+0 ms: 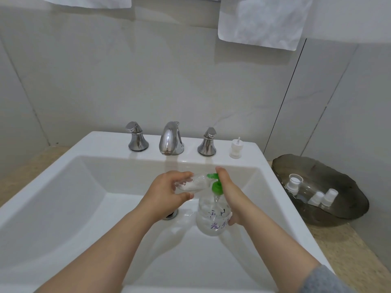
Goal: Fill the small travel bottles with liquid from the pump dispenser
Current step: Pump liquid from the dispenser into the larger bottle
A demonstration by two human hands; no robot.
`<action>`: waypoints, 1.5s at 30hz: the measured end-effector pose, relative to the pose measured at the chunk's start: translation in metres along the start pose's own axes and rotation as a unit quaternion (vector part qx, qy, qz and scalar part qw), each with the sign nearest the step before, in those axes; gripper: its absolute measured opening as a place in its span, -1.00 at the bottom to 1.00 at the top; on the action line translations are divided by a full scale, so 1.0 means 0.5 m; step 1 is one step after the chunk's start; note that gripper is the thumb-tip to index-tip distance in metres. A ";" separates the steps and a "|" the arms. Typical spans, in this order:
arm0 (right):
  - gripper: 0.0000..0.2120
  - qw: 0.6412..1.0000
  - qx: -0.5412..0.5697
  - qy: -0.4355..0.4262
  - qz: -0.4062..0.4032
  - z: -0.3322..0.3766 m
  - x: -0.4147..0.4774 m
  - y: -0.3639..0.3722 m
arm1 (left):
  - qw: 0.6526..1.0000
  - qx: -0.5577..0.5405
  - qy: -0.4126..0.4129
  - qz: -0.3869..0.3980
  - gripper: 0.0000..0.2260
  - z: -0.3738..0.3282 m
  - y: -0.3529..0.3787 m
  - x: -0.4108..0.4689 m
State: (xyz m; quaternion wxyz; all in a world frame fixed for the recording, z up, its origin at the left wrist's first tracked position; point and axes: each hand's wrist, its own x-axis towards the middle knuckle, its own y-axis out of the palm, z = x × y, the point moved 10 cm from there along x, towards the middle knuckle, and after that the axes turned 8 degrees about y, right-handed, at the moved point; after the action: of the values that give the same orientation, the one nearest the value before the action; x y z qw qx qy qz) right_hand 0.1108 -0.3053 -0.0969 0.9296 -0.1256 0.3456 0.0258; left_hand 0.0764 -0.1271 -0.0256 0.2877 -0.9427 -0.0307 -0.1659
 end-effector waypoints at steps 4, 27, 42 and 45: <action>-0.24 1.000 0.004 0.000 0.005 0.000 -0.001 0.001 | 1.000 -0.002 -0.002 -0.001 -0.58 0.003 0.001 0.001; -0.56 0.997 -0.008 -0.065 -0.031 0.018 -0.011 -0.022 | 0.999 0.003 -0.026 0.020 -0.54 0.020 0.014 -0.001; -0.01 1.000 -0.004 -0.007 0.027 -0.001 0.002 0.005 | 1.000 -0.015 -0.009 -0.001 -0.58 0.007 0.003 -0.002; -0.08 1.000 -0.007 -0.008 0.018 -0.001 0.002 0.002 | 1.000 -0.014 -0.015 -0.003 -0.57 0.013 0.004 -0.001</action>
State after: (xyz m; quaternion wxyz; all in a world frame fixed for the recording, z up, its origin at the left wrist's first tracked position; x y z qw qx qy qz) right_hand 0.1113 -0.3043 -0.0983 0.9308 -0.1252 0.3404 0.0462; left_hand 0.0782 -0.1251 -0.0320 0.2731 -0.9491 -0.0358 -0.1528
